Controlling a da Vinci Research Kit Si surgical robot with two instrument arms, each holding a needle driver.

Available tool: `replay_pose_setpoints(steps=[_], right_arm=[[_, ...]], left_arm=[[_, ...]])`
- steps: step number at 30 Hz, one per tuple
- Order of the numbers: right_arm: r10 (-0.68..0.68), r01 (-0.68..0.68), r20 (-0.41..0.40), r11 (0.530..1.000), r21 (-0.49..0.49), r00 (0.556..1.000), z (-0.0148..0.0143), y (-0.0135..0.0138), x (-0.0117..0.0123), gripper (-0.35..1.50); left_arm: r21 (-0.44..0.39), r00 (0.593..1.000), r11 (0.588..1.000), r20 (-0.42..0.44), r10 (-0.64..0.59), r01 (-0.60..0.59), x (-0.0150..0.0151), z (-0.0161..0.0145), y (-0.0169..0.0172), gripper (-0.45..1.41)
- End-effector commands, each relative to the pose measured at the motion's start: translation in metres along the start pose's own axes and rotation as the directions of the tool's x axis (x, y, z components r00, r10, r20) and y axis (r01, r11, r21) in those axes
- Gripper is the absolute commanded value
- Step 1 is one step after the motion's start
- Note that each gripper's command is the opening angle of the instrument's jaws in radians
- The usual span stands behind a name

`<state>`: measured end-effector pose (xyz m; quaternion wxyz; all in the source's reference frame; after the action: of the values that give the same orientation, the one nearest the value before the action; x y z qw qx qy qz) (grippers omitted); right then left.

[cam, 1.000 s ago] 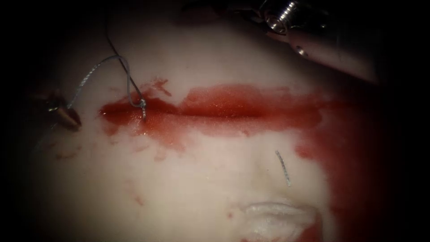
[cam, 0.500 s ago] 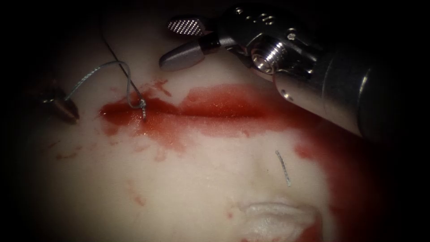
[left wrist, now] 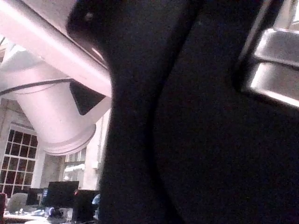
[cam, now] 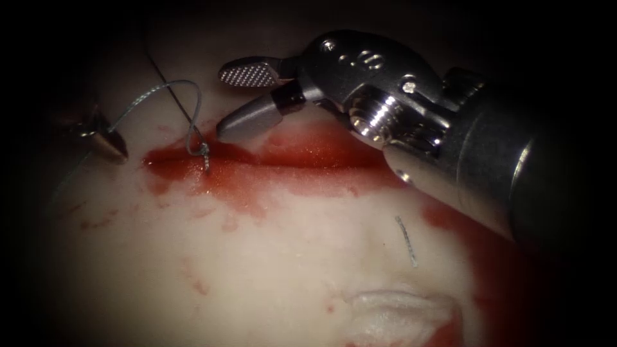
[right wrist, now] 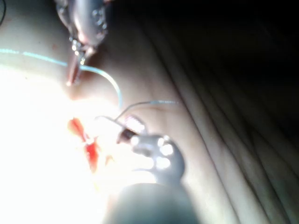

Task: Wound Closure

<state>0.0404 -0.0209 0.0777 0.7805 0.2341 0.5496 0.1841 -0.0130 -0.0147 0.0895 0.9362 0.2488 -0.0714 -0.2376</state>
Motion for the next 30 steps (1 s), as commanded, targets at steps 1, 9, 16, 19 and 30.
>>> replay_pose_setpoints(steps=[1, 9, 16, 19, 30], right_arm=[[-0.005, 0.005, -0.004, 1.000, -0.003, 1.000, 0.0007, 0.0010, 0.0010, 0.88], [-0.027, 0.027, -0.004, 0.999, -0.030, 1.000, 0.0019, 0.0009, 0.0008, 0.78], [0.031, -0.035, -0.026, 0.983, -0.180, 0.999, 0.0016, 0.0030, 0.0006, -0.35], [0.086, -0.087, -0.008, 0.994, -0.073, 0.996, 0.0022, 0.0037, -0.0009, -0.35], [0.115, -0.106, -0.095, 0.989, 0.103, 0.989, 0.0057, 0.0036, -0.0029, -0.35]], left_arm=[[-0.003, 1.000, 1.000, 0.008, 0.000, 0.000, -0.0010, -0.0010, 0.0005, -0.45], [0.000, 1.000, 1.000, 0.009, 0.003, -0.003, -0.0010, -0.0009, 0.0001, -0.45], [0.008, 0.998, 0.998, 0.026, 0.055, -0.055, -0.0010, -0.0013, 0.0001, -0.45], [-0.085, 0.984, 0.981, 0.024, 0.176, -0.173, -0.0007, -0.0009, 0.0003, -0.45], [-0.266, 0.874, 0.866, 0.134, 0.467, -0.422, -0.0021, -0.0022, 0.0019, -0.45]])
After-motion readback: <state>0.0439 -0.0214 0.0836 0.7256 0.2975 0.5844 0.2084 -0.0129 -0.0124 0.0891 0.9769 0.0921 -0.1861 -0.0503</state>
